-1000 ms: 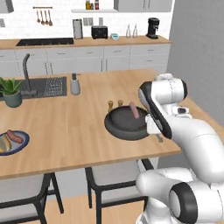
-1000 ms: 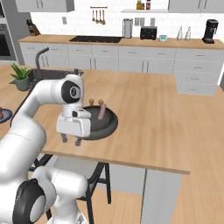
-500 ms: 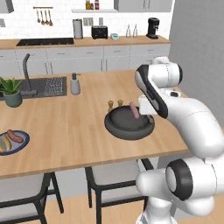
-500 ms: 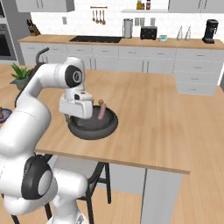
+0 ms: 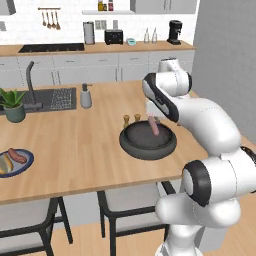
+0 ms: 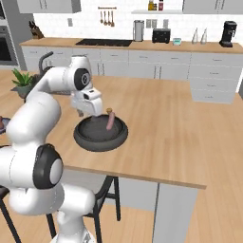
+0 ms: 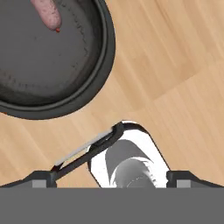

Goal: Place one bun and one sausage from the bowl on each plate.

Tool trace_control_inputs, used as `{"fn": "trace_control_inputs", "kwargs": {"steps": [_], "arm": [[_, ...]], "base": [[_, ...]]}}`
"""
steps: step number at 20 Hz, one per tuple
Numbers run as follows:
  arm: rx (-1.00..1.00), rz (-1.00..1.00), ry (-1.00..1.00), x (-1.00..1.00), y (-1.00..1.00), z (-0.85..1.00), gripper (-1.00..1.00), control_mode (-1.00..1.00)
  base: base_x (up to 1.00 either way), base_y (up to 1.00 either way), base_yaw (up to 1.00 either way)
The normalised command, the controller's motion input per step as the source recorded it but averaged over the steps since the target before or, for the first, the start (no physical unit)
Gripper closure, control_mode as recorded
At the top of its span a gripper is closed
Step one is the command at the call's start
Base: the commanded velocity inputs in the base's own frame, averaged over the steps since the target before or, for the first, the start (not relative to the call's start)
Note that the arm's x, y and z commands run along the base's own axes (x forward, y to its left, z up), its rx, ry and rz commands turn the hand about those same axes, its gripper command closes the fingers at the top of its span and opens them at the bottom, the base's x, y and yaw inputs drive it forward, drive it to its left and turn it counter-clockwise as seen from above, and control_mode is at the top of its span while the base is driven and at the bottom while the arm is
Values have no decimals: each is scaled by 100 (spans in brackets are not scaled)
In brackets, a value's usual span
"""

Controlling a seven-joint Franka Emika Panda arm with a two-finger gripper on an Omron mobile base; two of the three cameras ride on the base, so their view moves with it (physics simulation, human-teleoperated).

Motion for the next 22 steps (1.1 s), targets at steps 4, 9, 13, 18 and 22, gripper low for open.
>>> {"fn": "trace_control_inputs", "kwargs": {"steps": [4,9,13,18,22], "arm": [[-15,0,-18,100,-3,-62,-100,-100],[-13,0,-13,79,-14,-62,-100,-100],[-3,0,-4,80,-29,-55,-100,-100],[0,2,0,53,-6,-47,-100,-100],[0,7,0,64,0,-20,-100,-100]], "base": [[0,0,0],[0,0,0],[0,0,0],[0,0,0],[0,0,0]]}}
